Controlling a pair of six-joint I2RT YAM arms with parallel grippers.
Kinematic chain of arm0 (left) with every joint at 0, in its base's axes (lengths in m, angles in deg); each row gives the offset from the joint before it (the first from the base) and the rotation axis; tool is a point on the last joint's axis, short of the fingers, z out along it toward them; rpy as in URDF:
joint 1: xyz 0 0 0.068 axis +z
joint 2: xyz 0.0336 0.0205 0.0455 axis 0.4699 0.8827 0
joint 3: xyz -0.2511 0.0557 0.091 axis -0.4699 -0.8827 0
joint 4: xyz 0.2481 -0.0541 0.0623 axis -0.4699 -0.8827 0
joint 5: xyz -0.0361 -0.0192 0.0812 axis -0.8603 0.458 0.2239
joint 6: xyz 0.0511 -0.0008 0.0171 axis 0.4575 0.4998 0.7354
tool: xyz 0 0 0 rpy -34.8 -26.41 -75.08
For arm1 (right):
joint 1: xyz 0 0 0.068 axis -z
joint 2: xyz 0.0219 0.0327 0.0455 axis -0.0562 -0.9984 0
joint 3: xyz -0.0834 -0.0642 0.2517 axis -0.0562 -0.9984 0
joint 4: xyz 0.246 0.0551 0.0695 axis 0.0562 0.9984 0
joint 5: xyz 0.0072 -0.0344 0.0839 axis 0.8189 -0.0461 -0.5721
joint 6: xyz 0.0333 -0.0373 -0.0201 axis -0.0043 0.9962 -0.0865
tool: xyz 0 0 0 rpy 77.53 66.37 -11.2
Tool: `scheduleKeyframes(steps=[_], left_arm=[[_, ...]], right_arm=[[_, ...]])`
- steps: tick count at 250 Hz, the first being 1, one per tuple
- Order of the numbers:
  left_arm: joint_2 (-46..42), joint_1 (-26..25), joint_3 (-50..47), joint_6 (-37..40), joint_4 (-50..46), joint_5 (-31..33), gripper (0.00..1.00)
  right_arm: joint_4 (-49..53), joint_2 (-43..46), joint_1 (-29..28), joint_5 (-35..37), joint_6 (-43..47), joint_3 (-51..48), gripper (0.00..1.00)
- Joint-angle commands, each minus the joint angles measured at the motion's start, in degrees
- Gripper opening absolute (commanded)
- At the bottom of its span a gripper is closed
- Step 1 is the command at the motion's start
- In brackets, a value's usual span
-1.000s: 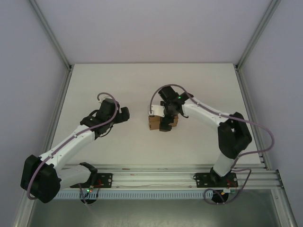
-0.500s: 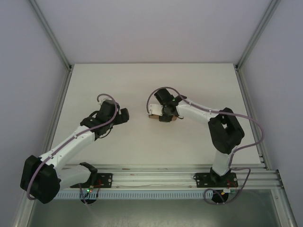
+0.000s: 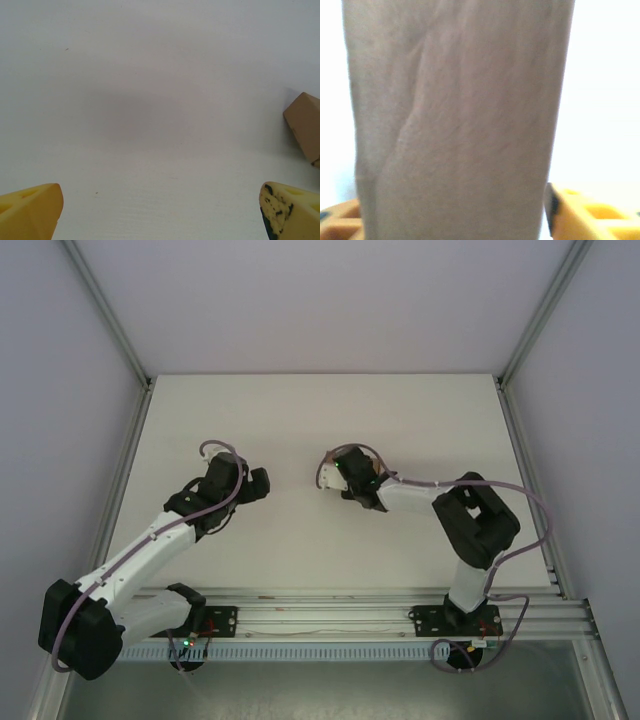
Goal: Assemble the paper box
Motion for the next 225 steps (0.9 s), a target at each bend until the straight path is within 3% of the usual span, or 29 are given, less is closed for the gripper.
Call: scheduleKeyframes(steps=[1, 46, 91, 138, 157, 178, 202, 225], left_arm=[[-0.5, 0.5, -0.4, 0.6, -0.2, 2.0, 1.0], [0.7, 0.6, 0.6, 2.3, 0.3, 2.4, 1.0], [2.6, 0.5, 2.7, 3.1, 0.1, 2.7, 1.0], [1.6, 1.6, 3.3, 4.3, 4.3, 3.9, 1.0], [0.9, 3.8, 0.9, 5.7, 9.9, 3.6, 1.0], [0.9, 7.9, -2.0, 7.4, 15.8, 3.1, 1.0], [1.0, 11.7, -7.1, 11.4, 25.3, 6.2, 1.0], [1.2, 15.3, -13.4, 15.8, 38.2, 8.3, 1.0]], right_arm=[[0.0, 3.6, -1.7, 2.4, 1.2, -2.4, 0.78], [10.6, 11.3, -3.5, 0.6, -6.4, -5.3, 0.99], [18.5, 21.1, -4.3, -0.3, -14.2, -8.2, 1.0], [10.9, 35.8, -3.4, -2.9, -21.8, -14.2, 1.0], [4.6, 41.5, 0.3, -3.8, -29.7, -17.2, 1.0], [0.0, 44.9, 8.3, -5.2, -42.3, -19.5, 1.0], [-2.6, 45.8, 19.5, -5.5, -57.5, -21.5, 1.0], [-6.7, 44.3, 26.7, -2.4, -66.7, -24.0, 1.0]])
